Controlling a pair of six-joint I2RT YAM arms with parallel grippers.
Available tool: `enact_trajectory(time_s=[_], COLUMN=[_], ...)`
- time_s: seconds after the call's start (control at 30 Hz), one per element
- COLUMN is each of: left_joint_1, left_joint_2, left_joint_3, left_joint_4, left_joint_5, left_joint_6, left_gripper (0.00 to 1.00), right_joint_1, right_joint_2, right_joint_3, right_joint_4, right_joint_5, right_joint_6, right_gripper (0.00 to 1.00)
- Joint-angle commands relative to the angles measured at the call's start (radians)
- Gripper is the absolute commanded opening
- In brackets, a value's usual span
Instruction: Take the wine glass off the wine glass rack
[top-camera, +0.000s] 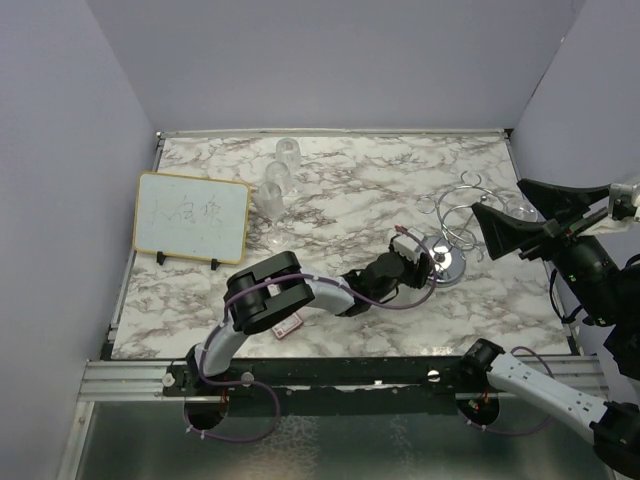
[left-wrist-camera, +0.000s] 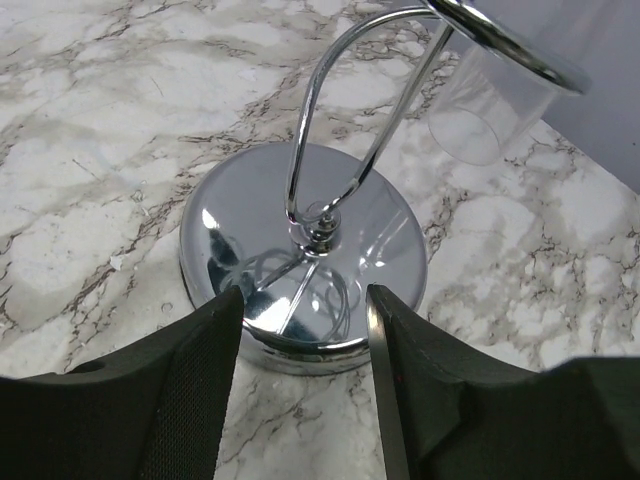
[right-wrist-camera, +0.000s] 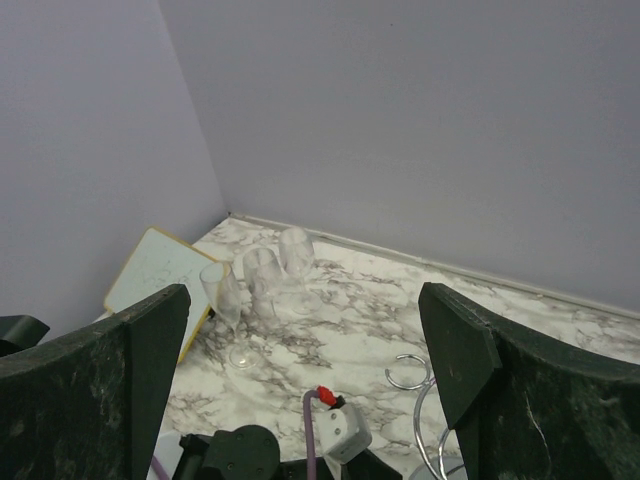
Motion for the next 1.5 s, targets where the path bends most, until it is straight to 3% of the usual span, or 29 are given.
enact_trajectory(time_s=[0.0,0.1,0.5,0.7,1.47], left_joint_1=[0.02,0.032,0.073,0.091,0.168], left_joint_2=[0.049,0.081,0.202,0.223,0.229], left_joint_3=[0.069,0.106,0.223,0.266,0.267], left_joint_4=[0.056,0.054,0.053,0.055,0.043], left_joint_5=[0.086,0.093,0.123,0.14,0.248], left_joint_6=[0.009,0.004,-0.024,0.038,0.149], left_gripper=[0.55,0.58,0.48,0.42,0.33], right_joint_1=[0.0,-0.001,0.0,0.0,0.0], right_joint_2=[0.009,0.012,0.009,0.009,0.027], right_joint_3=[0.023,0.026,0.029,0.03,0.008], right_joint_4=[-0.029,-0.031,-0.037,-0.038,-0.014], right_joint_5=[0.036,0.037,0.034,0.04,0.031], right_joint_6=[-0.007,-0.007,-0.002,-0.002,-0.017], right_gripper=[1.0,1.0,1.0,1.0,1.0])
